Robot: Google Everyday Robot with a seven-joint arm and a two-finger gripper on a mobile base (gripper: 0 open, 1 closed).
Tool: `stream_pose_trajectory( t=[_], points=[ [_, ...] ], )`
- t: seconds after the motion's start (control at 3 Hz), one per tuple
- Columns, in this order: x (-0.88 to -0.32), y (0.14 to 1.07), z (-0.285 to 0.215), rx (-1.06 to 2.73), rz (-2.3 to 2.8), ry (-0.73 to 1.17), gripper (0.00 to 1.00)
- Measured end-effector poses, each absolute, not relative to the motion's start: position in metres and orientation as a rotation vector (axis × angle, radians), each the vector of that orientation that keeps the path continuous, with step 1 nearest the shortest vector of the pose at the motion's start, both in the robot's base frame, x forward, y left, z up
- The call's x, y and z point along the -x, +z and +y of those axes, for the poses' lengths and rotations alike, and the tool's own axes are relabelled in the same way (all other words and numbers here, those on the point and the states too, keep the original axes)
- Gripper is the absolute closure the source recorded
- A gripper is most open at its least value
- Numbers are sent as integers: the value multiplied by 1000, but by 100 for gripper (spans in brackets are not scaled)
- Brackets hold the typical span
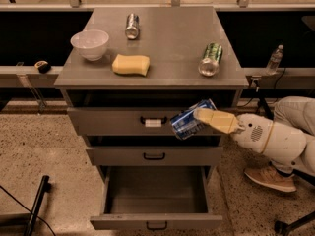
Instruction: Pick pepsi can from bottom drawer and place on counter
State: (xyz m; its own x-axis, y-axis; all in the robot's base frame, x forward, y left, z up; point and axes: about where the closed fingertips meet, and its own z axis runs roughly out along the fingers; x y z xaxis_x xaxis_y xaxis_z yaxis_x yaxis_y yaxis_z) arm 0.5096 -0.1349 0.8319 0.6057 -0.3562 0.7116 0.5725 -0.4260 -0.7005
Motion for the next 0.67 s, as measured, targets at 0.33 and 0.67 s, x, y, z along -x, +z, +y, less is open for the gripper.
stream_pose_trajectory(
  t=[0.33, 0.67],
  points=[
    [-523, 863, -130, 1815, -224, -1090, 100],
    [-543, 894, -124, 1976, -288, -1161, 100]
  ],
)
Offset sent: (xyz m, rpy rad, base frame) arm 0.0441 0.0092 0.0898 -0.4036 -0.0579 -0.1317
